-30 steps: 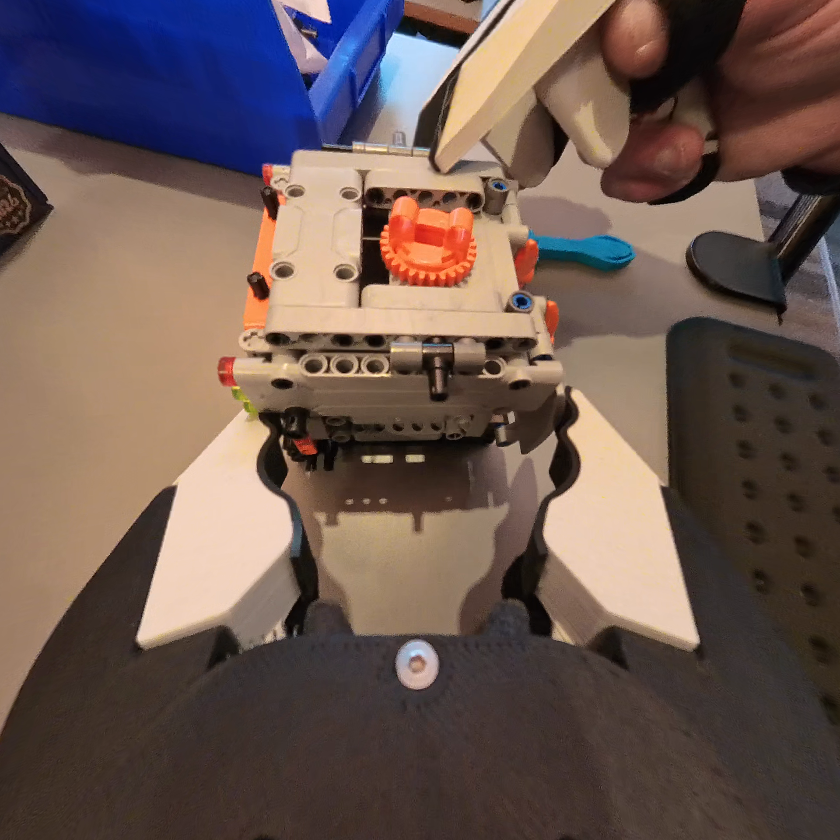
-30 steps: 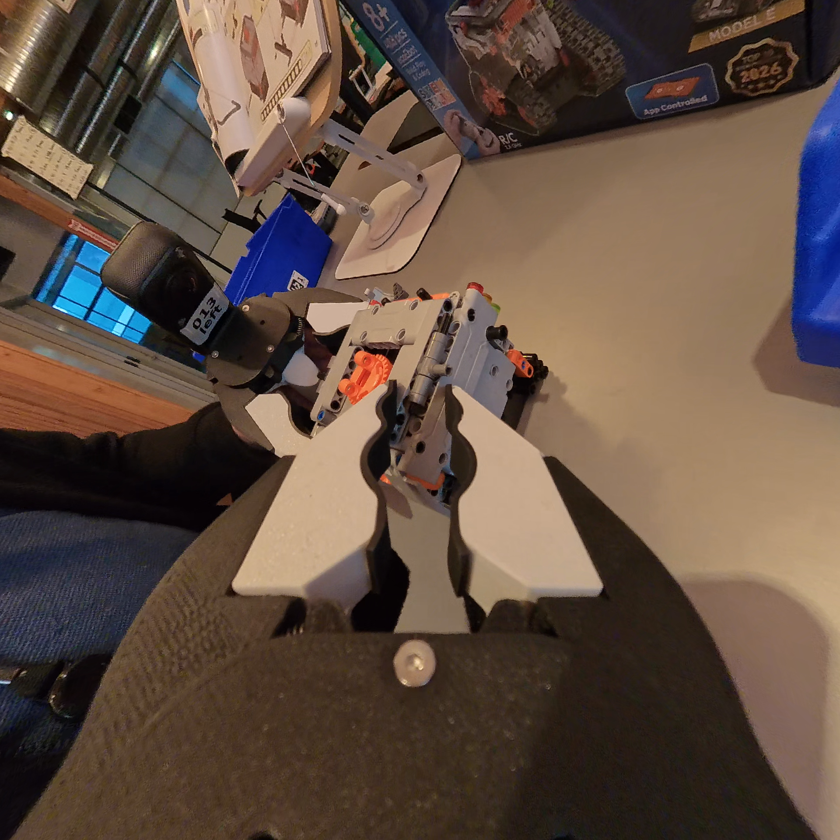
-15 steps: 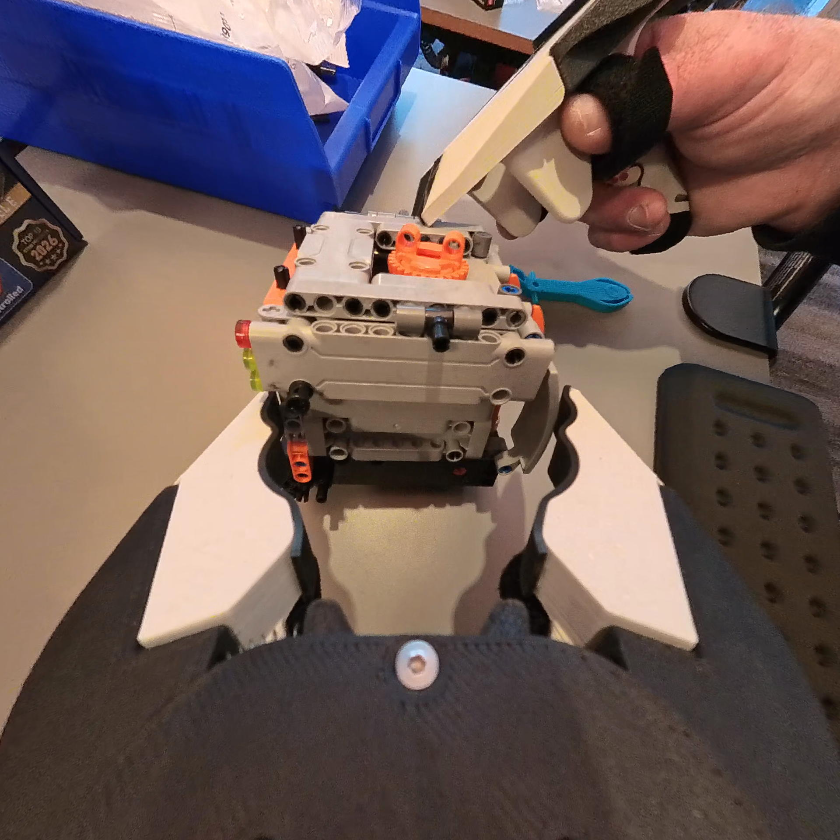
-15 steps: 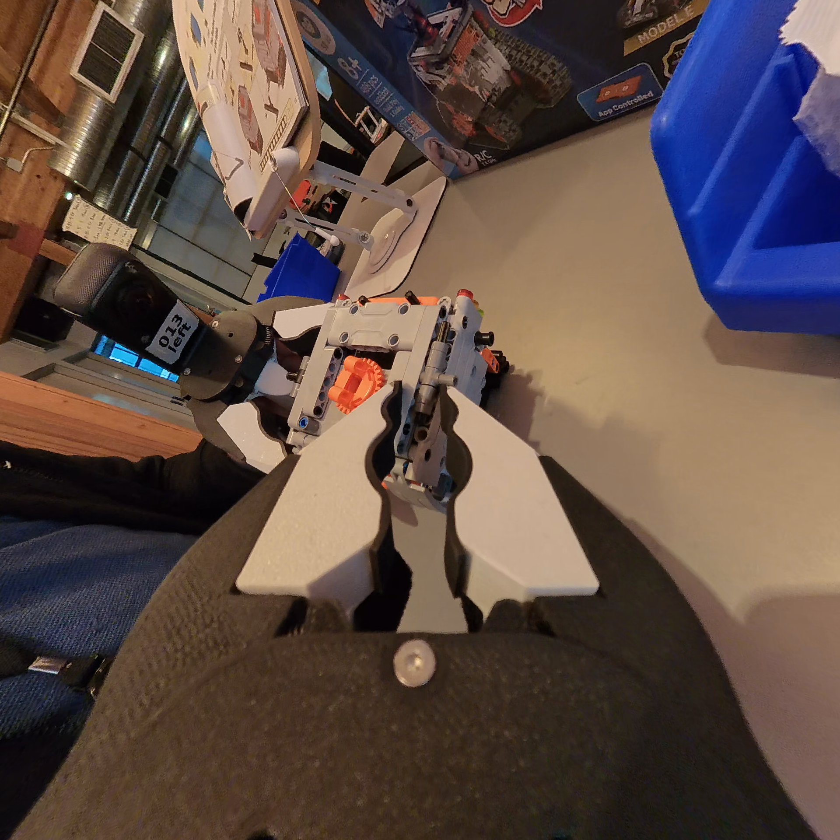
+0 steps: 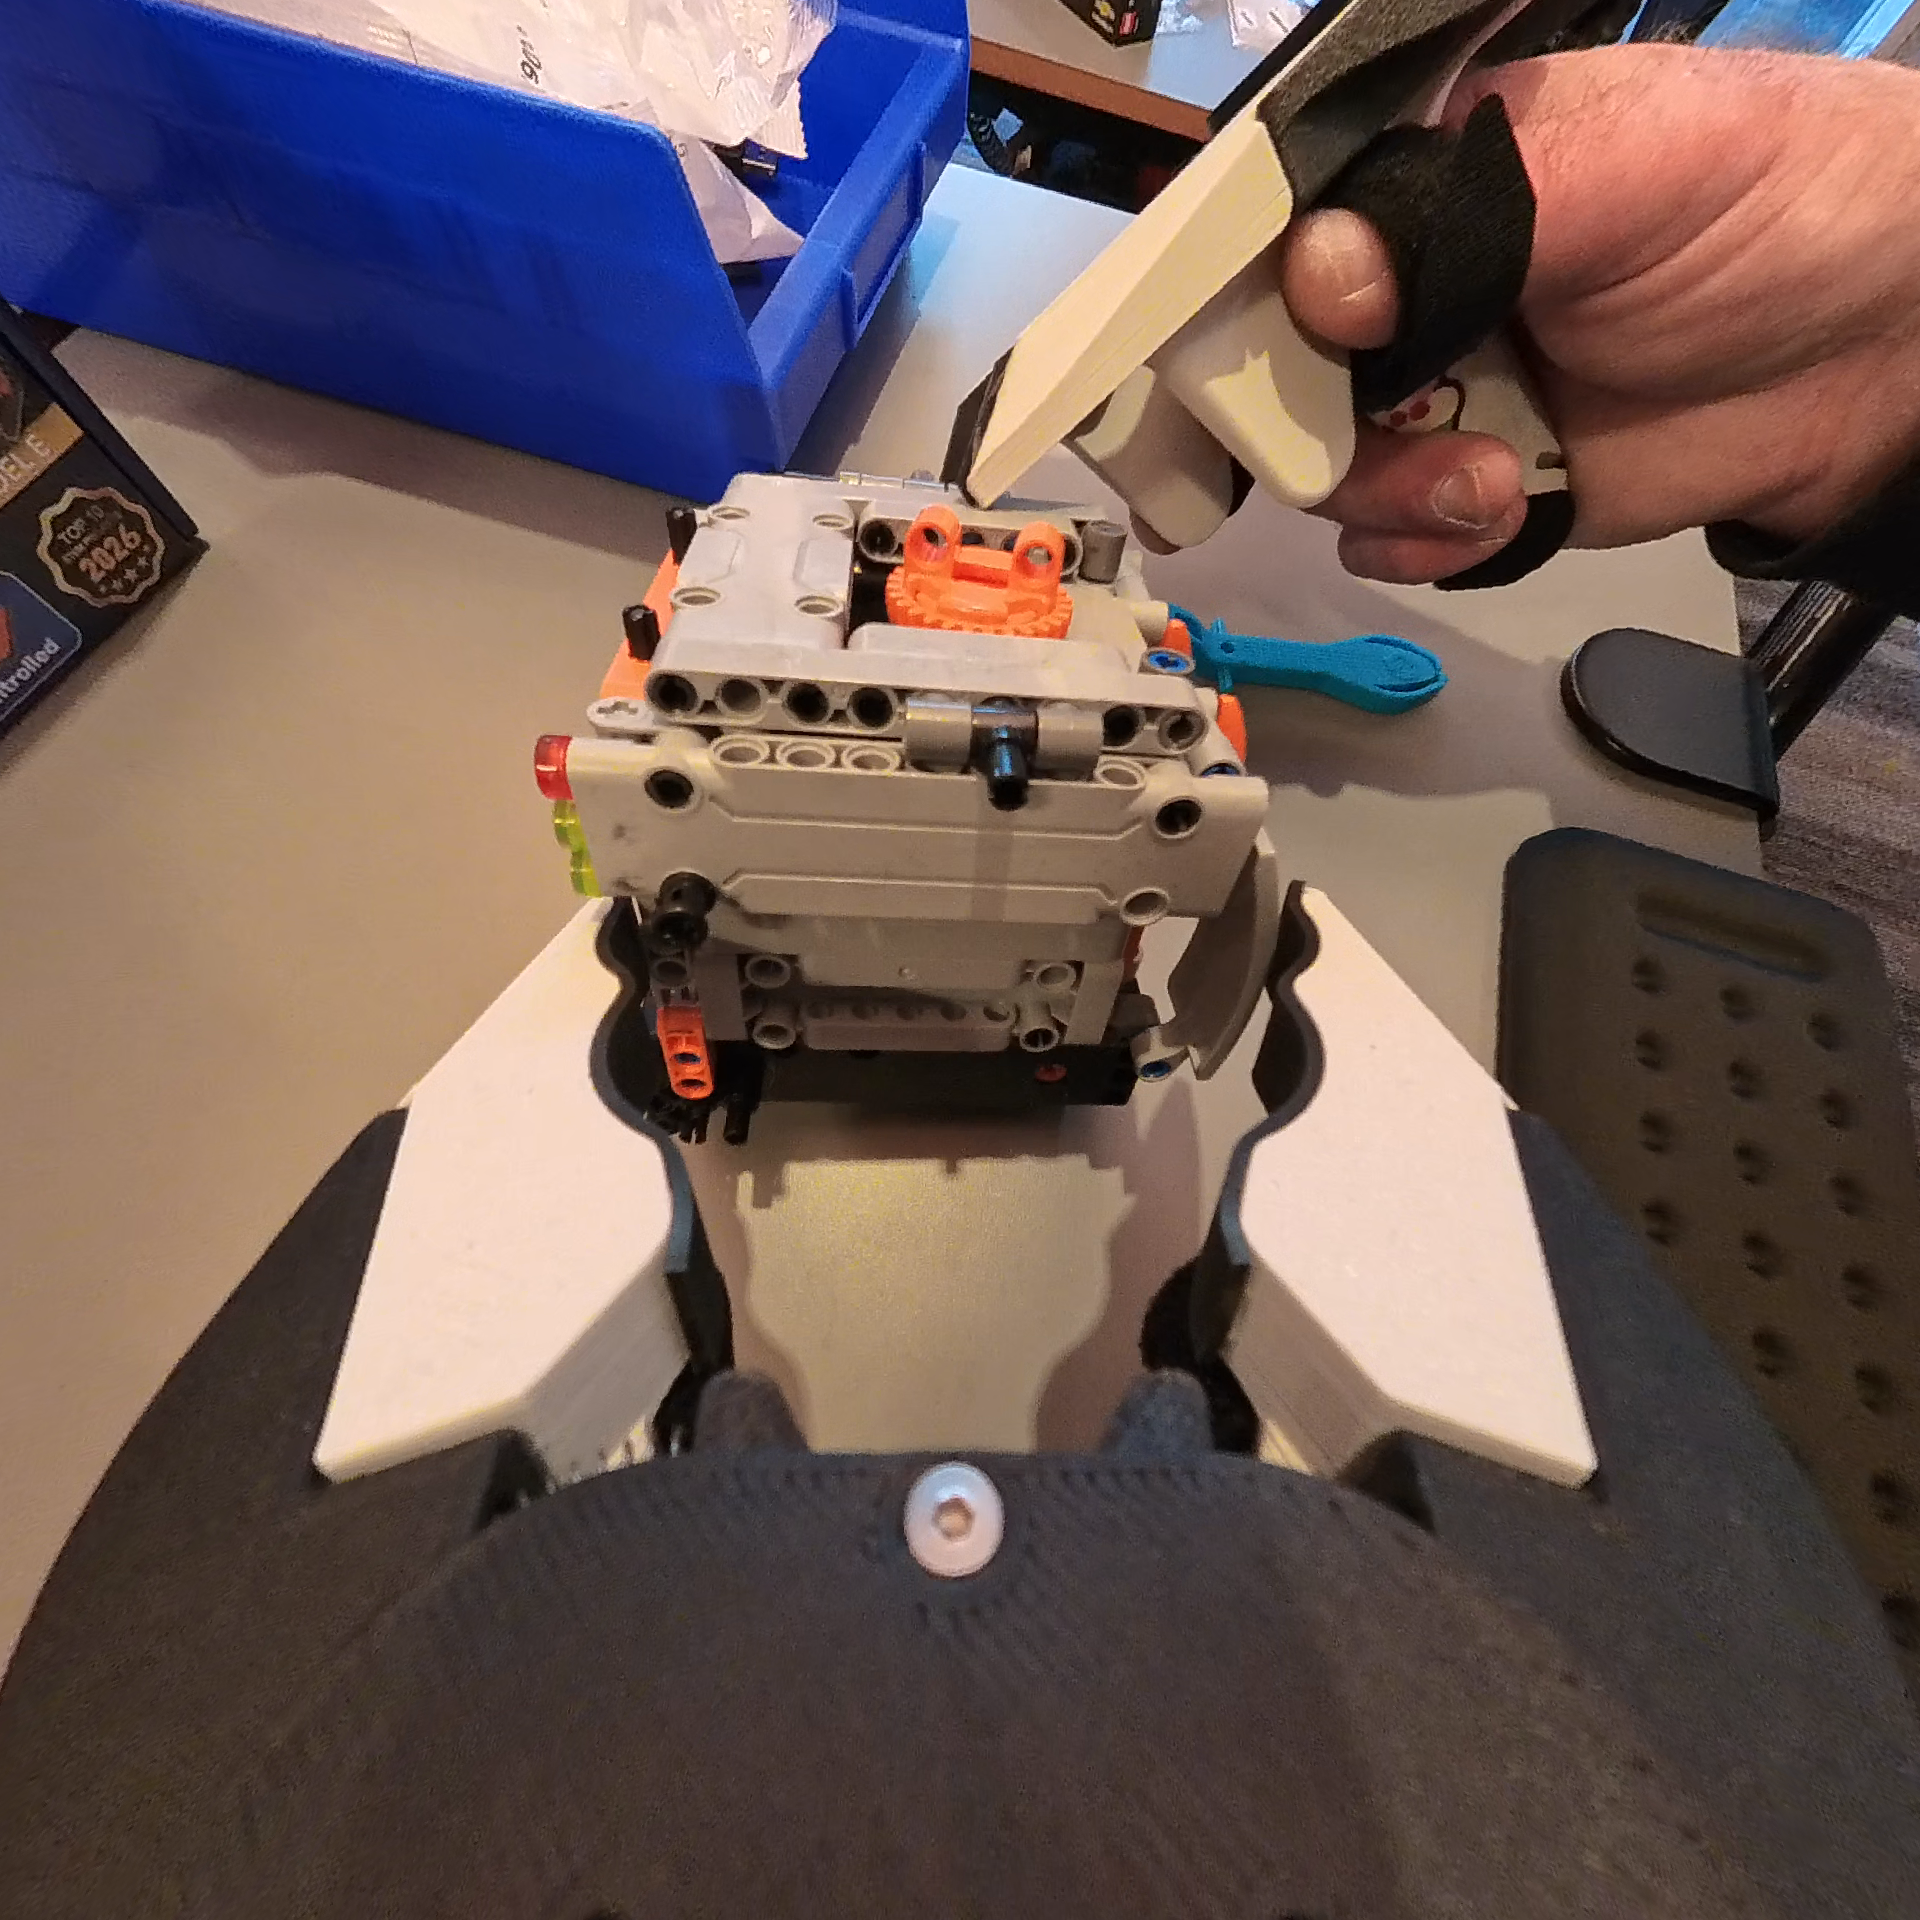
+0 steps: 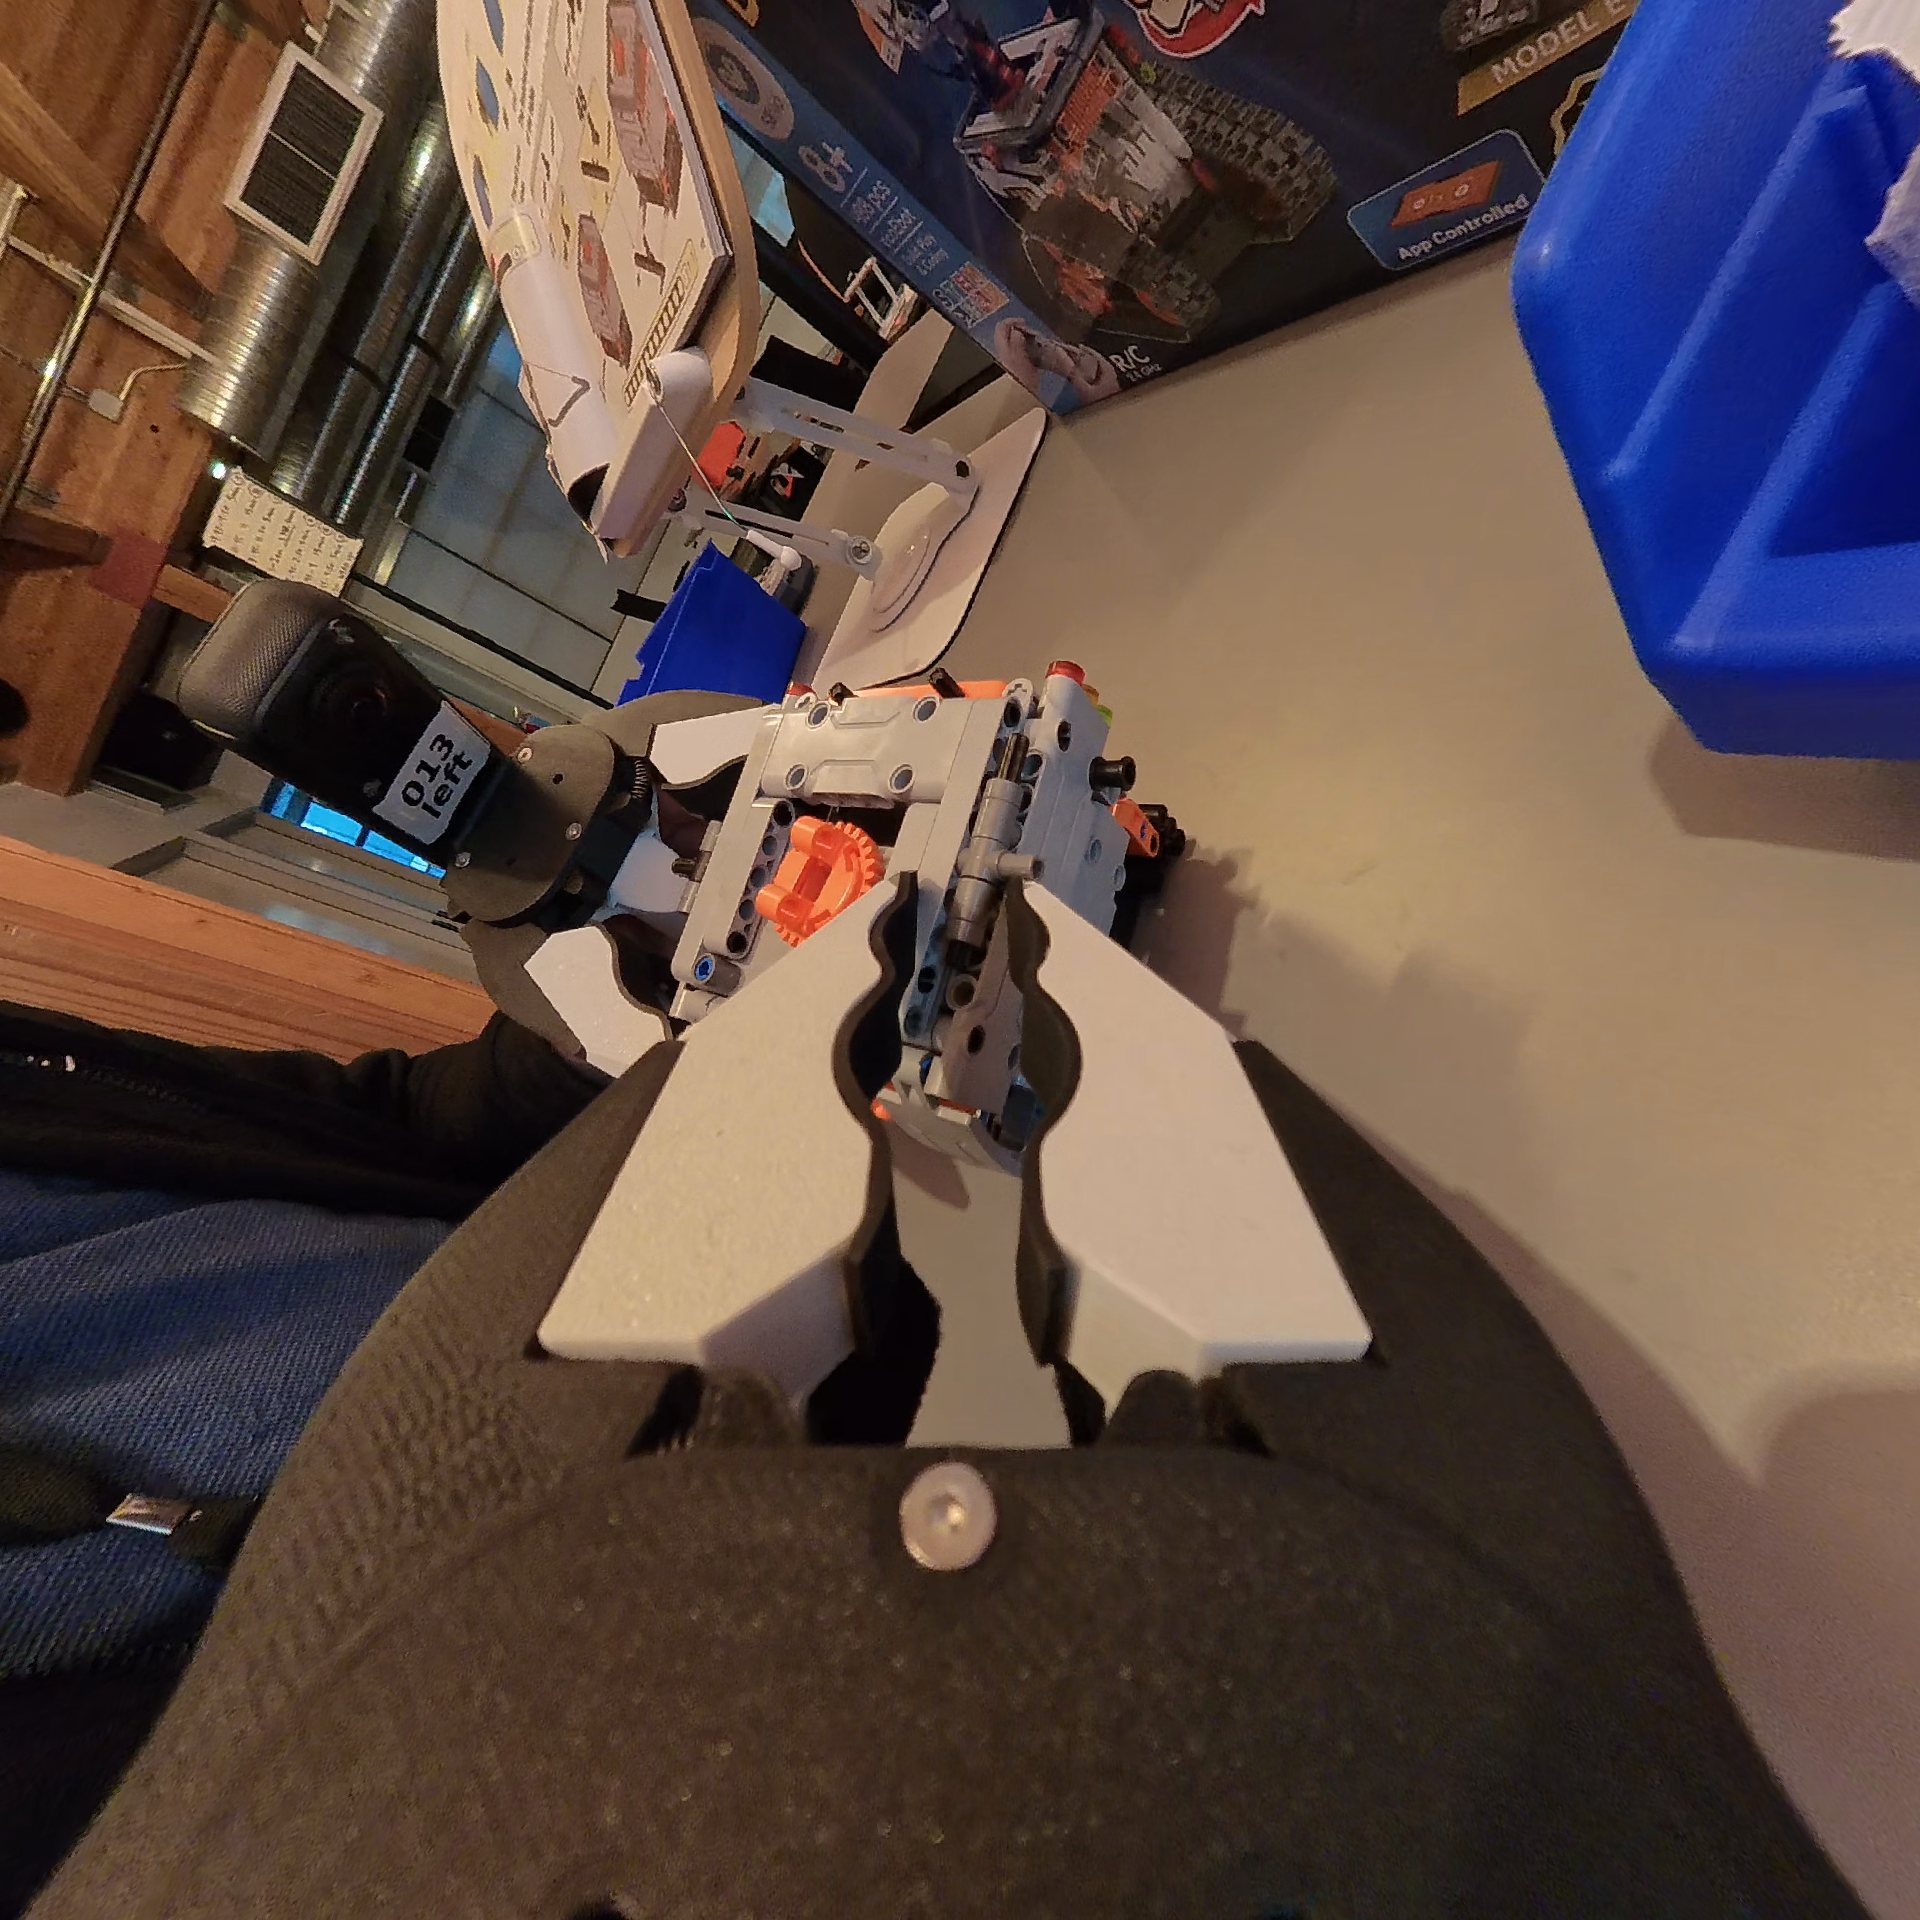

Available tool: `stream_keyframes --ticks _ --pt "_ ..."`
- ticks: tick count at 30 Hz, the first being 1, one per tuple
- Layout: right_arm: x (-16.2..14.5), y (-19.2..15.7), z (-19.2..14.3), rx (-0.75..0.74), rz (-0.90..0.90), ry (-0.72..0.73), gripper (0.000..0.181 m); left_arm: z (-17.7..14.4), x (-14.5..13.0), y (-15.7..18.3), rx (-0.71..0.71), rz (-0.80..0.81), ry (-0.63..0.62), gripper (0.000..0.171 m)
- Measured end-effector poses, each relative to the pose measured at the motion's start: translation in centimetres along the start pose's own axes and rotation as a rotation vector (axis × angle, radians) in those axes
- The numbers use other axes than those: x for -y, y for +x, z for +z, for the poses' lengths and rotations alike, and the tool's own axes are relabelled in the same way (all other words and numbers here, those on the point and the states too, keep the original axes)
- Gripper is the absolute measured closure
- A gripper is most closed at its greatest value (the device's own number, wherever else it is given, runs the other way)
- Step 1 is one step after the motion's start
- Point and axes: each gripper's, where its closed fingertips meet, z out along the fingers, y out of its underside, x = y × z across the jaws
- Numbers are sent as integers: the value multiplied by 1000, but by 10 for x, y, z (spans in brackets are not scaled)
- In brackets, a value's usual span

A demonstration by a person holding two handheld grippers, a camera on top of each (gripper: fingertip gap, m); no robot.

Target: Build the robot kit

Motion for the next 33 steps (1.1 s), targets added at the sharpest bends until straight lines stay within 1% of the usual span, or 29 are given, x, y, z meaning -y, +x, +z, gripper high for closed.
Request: stream_keyframes --ticks 33 --pt "0 0 0 10 4 12 167 0 0 0 -4 -1 17 55"
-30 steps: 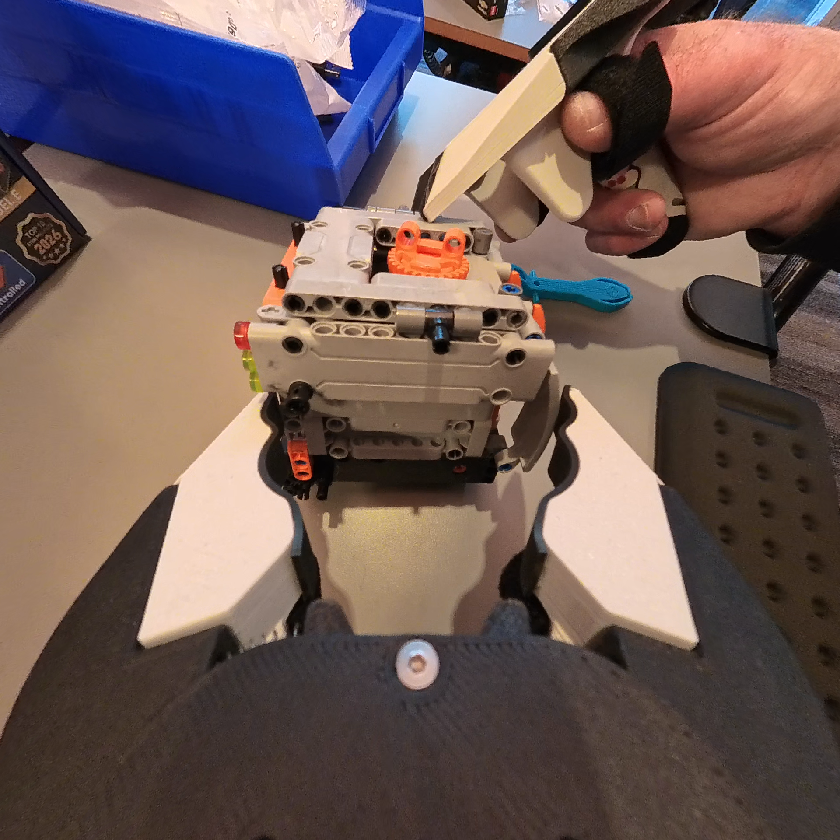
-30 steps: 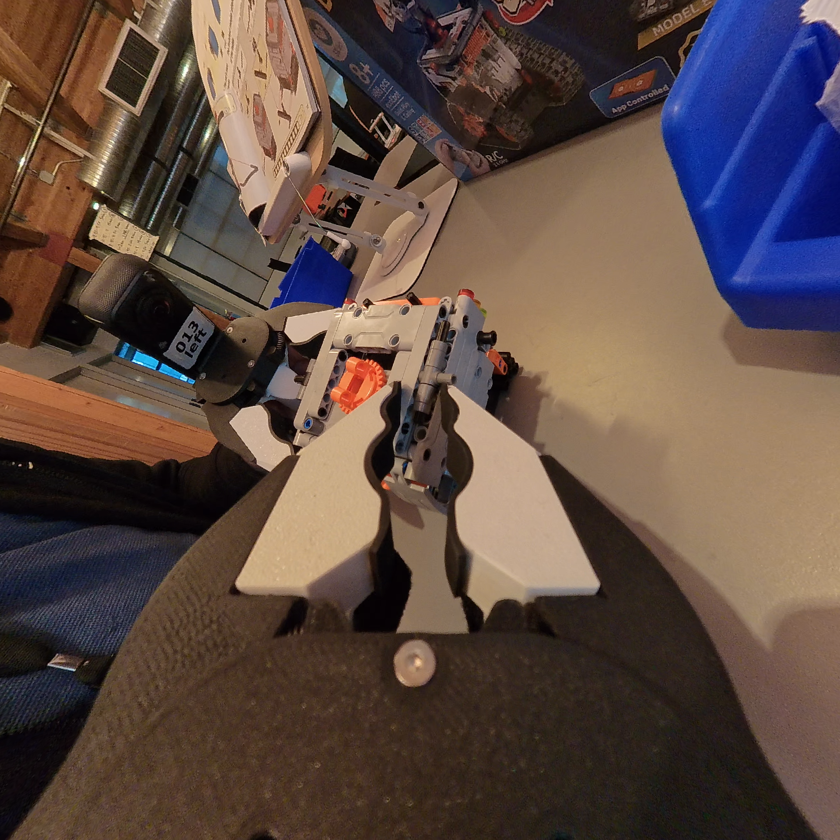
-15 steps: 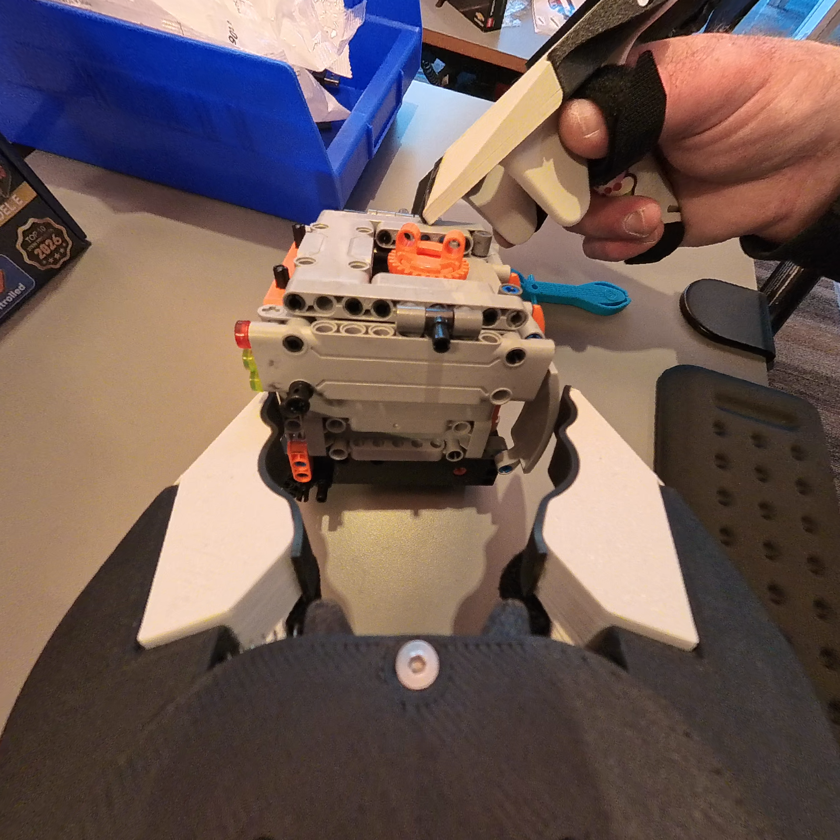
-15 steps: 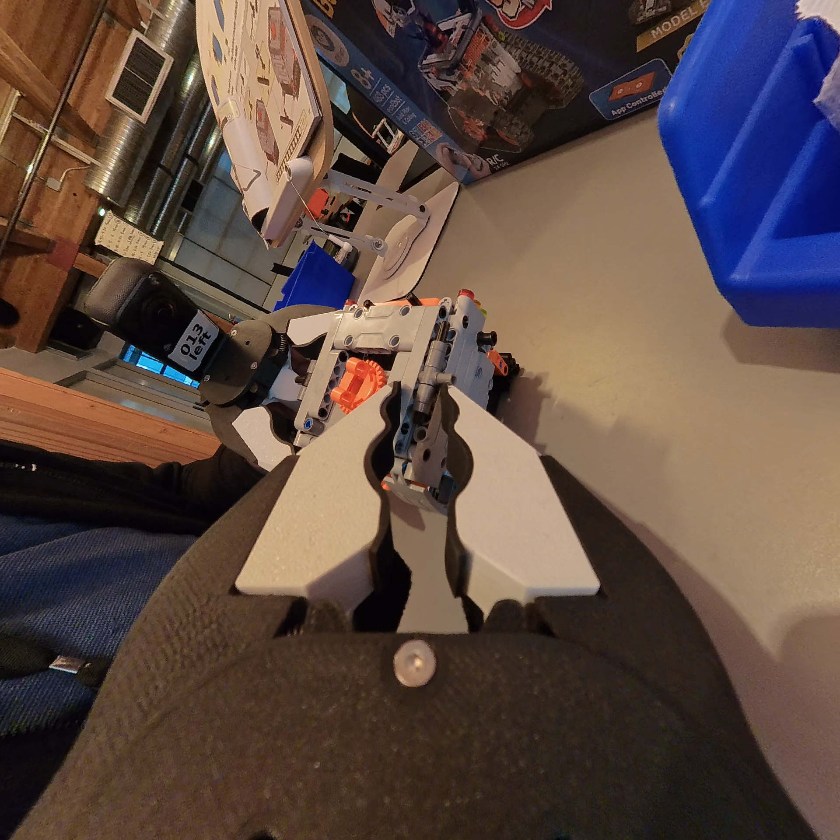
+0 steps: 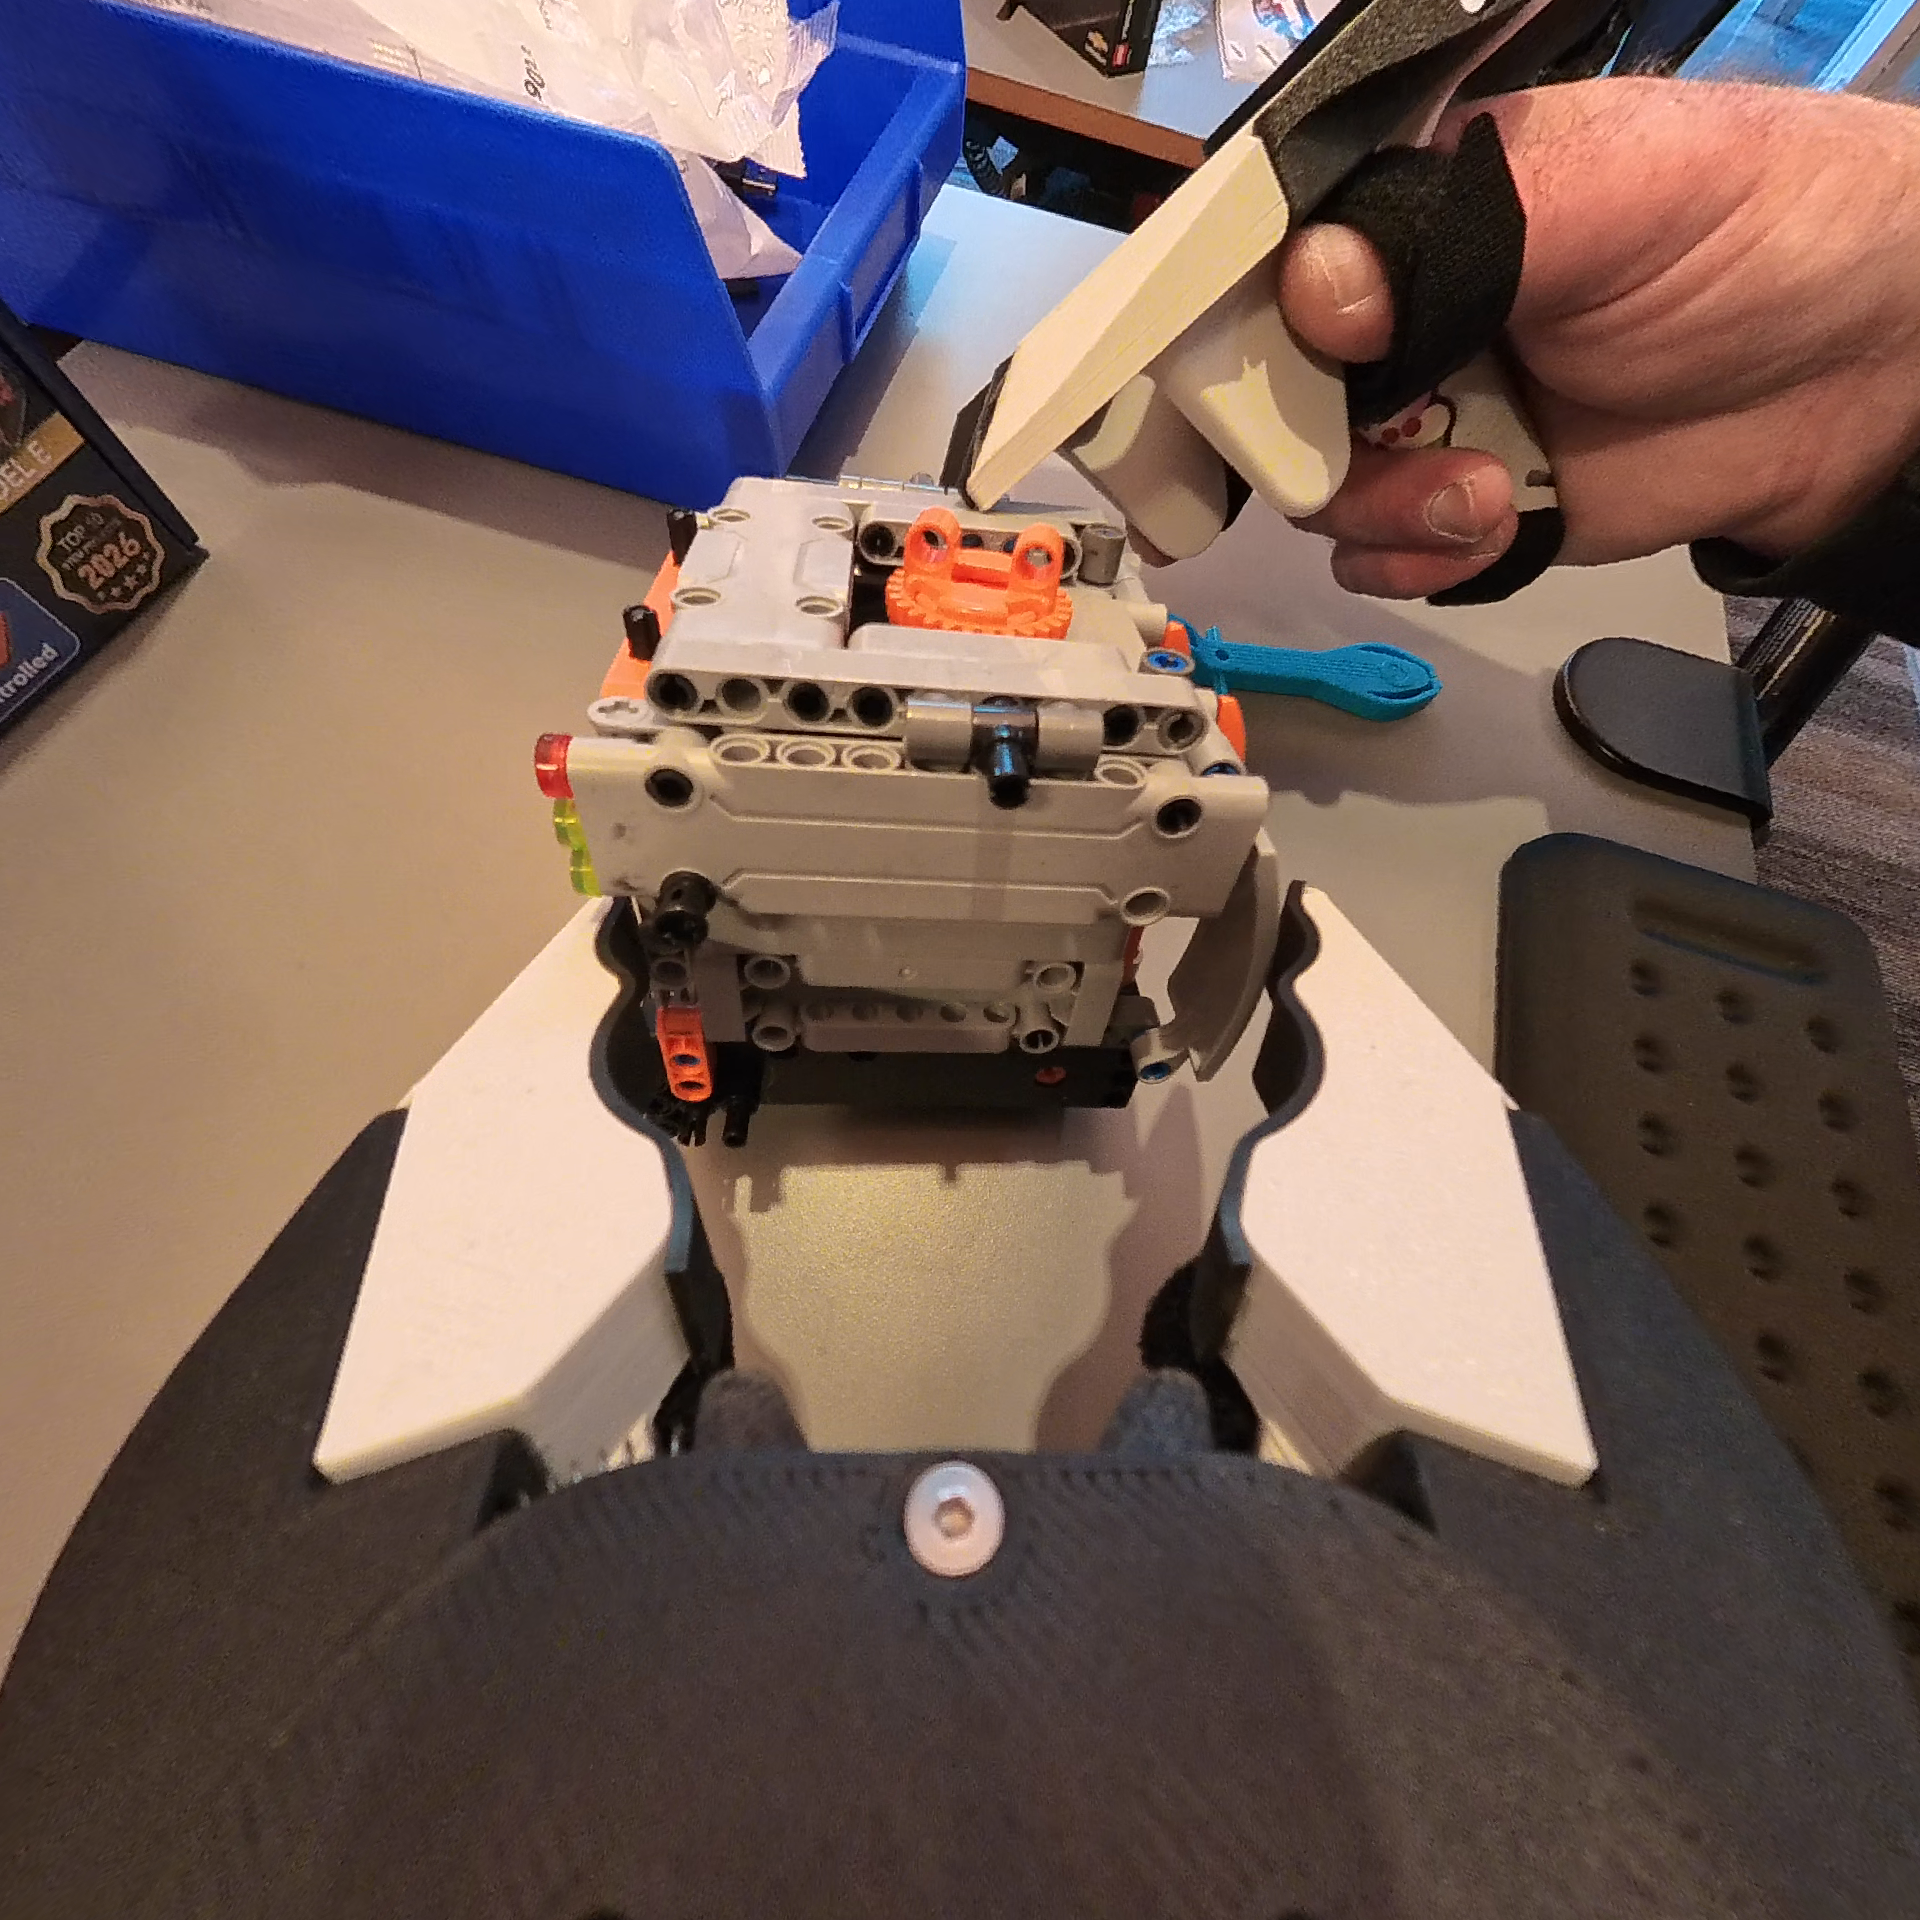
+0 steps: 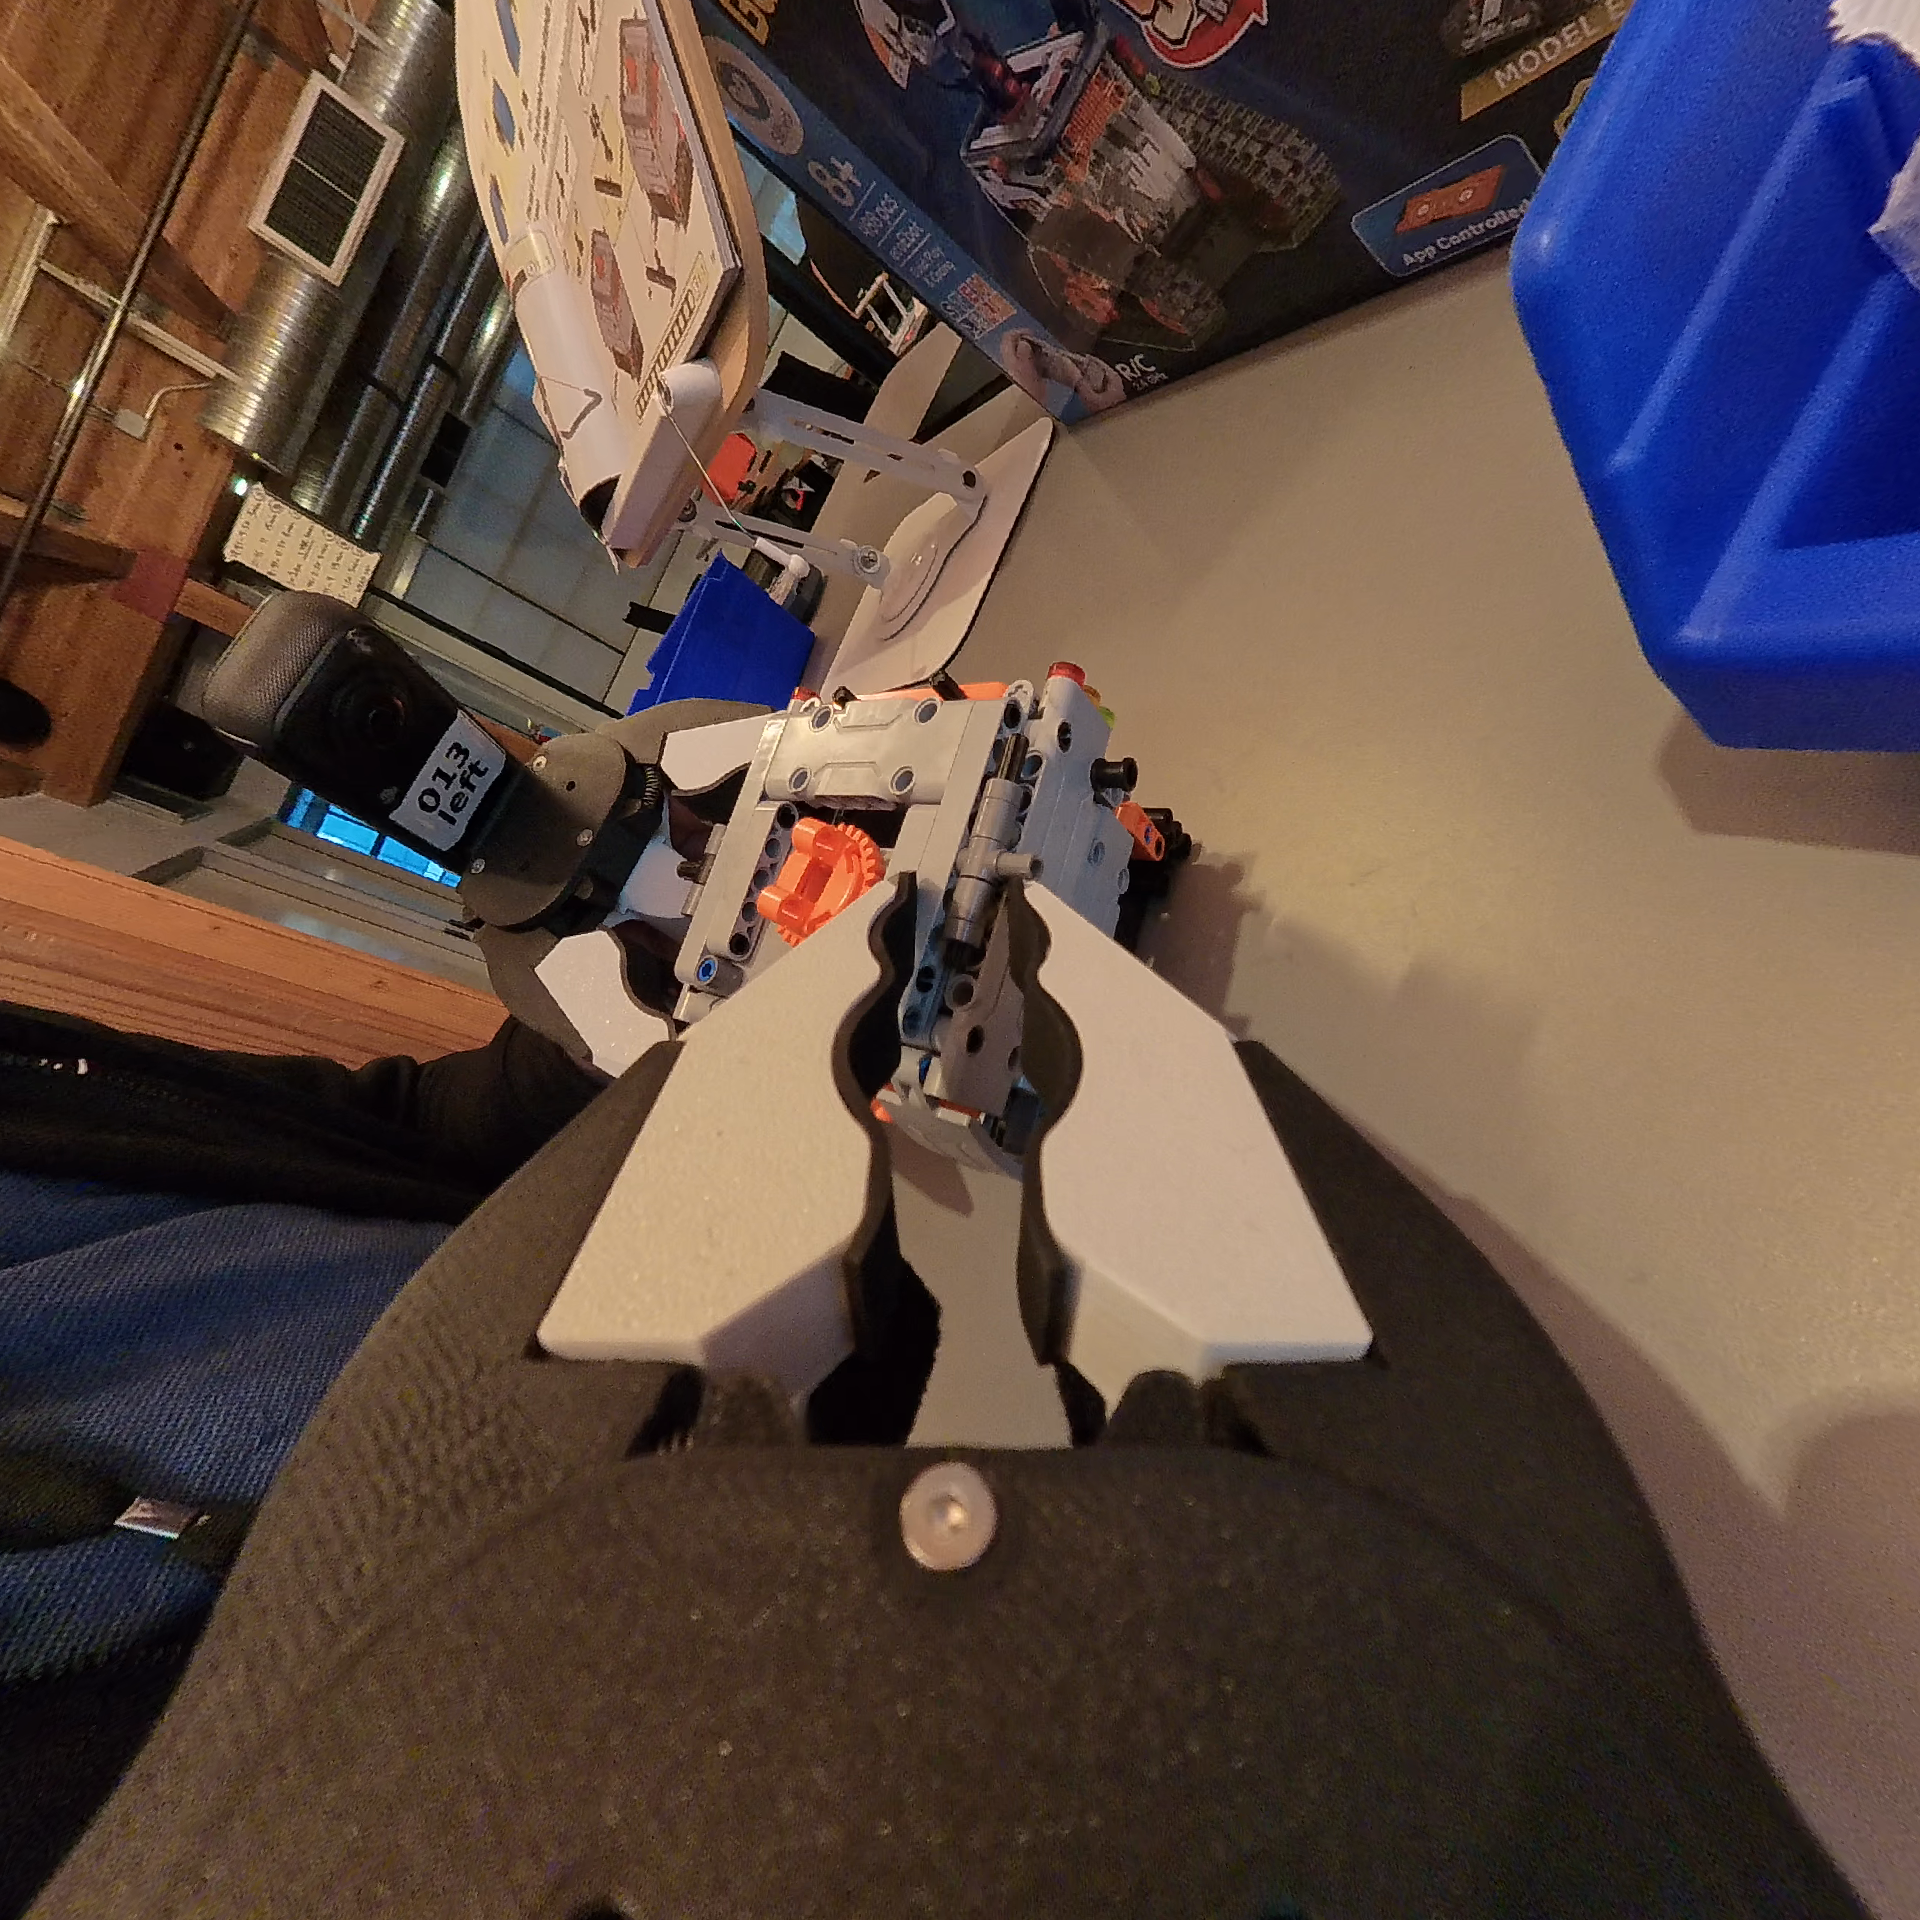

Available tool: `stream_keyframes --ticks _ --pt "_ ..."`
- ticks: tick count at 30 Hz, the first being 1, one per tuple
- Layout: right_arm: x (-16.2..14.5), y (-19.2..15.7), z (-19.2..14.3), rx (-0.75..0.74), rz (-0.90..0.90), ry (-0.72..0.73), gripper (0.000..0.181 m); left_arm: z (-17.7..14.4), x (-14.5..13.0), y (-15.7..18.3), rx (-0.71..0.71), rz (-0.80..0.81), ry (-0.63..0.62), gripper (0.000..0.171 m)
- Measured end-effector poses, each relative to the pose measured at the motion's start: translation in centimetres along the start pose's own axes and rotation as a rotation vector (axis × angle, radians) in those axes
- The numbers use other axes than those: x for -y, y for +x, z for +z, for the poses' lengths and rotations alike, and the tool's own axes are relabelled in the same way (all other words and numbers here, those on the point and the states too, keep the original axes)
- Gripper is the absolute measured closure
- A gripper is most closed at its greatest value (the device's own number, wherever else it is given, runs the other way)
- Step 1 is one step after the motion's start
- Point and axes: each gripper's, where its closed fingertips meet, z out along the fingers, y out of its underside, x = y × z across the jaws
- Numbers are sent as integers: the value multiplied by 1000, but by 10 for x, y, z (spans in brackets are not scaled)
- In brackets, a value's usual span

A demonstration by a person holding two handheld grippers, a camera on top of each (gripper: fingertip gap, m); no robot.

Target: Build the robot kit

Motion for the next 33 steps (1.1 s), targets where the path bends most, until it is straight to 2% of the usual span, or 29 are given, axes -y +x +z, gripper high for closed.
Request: stream_keyframes --ticks 14,18,33 --pt "-1 -3 1 8 -10 -11 167 -1 -3 0 -6 1 -1 55" --pt "-3 -5 1 0 -21 -21 158 1 -9 0 -9 1 -14 55" --pt "-8 -12 3 26 -36 -46 159 7 -20 2 -24 -1 -24 55"
